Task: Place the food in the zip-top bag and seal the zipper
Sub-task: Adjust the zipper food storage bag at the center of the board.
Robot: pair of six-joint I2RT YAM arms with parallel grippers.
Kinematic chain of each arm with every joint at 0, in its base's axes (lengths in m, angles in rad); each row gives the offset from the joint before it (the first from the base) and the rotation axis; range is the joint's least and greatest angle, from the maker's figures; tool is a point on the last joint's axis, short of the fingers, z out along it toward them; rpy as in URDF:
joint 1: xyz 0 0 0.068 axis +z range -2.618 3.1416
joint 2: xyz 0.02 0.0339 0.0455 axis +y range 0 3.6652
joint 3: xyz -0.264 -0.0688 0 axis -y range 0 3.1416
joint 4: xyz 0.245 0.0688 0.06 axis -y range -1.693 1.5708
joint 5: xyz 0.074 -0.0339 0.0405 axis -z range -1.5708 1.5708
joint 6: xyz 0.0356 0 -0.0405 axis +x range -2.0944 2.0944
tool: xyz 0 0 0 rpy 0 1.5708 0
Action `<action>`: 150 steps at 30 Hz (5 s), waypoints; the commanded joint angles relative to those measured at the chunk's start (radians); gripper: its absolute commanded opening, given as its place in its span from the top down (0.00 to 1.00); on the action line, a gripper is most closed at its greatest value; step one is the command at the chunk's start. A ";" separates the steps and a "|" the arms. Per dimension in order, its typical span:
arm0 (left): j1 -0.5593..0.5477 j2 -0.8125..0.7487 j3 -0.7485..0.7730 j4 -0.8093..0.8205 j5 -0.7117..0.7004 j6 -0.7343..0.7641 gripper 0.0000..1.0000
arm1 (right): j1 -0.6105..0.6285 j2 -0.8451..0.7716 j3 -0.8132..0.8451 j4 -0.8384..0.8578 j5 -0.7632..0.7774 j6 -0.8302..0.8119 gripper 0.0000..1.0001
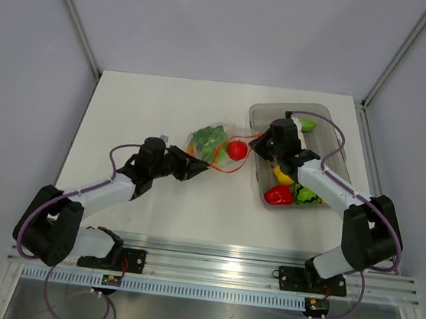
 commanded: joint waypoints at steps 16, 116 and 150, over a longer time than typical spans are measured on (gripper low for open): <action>0.203 -0.154 0.110 -0.140 0.137 0.154 1.00 | -0.026 -0.061 0.048 0.023 0.092 0.039 0.89; 0.254 -0.131 0.038 -0.189 0.398 0.468 1.00 | 0.201 -0.118 0.146 -0.354 0.001 -0.289 0.36; 0.441 0.130 0.297 -0.286 0.599 0.642 1.00 | 0.013 0.508 0.730 -0.153 -0.145 -0.211 1.00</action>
